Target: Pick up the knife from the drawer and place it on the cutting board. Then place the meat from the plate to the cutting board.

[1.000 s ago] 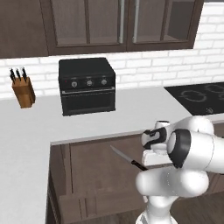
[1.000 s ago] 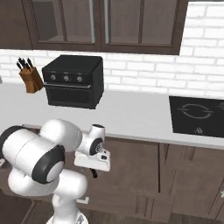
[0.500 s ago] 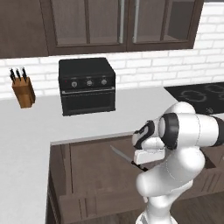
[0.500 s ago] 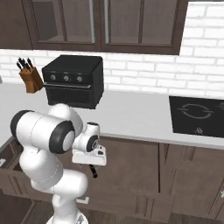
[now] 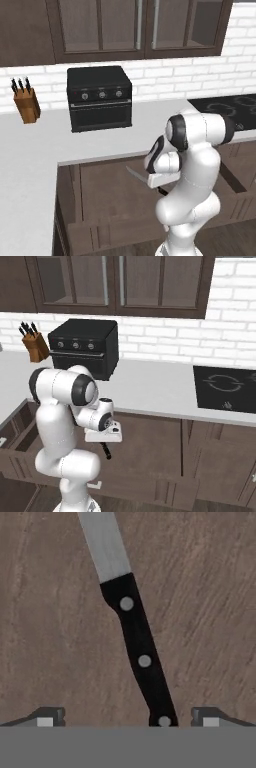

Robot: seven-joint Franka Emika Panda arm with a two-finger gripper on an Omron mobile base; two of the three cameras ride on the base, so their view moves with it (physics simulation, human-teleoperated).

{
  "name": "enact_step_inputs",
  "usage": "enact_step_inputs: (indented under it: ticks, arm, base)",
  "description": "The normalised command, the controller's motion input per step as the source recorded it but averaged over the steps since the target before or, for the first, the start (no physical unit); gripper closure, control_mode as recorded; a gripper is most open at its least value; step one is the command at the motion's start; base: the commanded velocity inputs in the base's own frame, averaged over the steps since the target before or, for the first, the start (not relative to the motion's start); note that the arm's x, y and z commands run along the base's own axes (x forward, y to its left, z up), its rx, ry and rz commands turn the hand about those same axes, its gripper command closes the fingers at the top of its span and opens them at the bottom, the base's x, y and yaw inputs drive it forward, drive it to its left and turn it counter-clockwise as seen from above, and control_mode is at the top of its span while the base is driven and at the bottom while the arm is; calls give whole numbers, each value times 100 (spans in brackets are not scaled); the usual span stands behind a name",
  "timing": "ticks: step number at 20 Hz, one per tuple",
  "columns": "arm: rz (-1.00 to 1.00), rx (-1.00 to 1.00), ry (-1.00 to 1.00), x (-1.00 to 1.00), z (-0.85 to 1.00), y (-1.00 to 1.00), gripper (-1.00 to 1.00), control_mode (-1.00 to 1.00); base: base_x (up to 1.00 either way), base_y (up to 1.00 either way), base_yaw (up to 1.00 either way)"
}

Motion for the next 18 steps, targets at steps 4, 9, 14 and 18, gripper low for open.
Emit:
enact_step_inputs:
  ticks: [4, 9, 14, 18]
  arm:
    - [2, 0, 0, 53, -40, 0, -100, -100]
    - [3, 0, 0, 32, -46, 0, -100, -100]
    - [4, 0, -1, 8, -45, 0, -100, -100]
    - [6, 0, -3, -30, -45, 0, -100, -100]
  base:
    - [0, 0, 0]
    - [0, 0, 0]
    - [0, 0, 0]
    - [0, 0, 0]
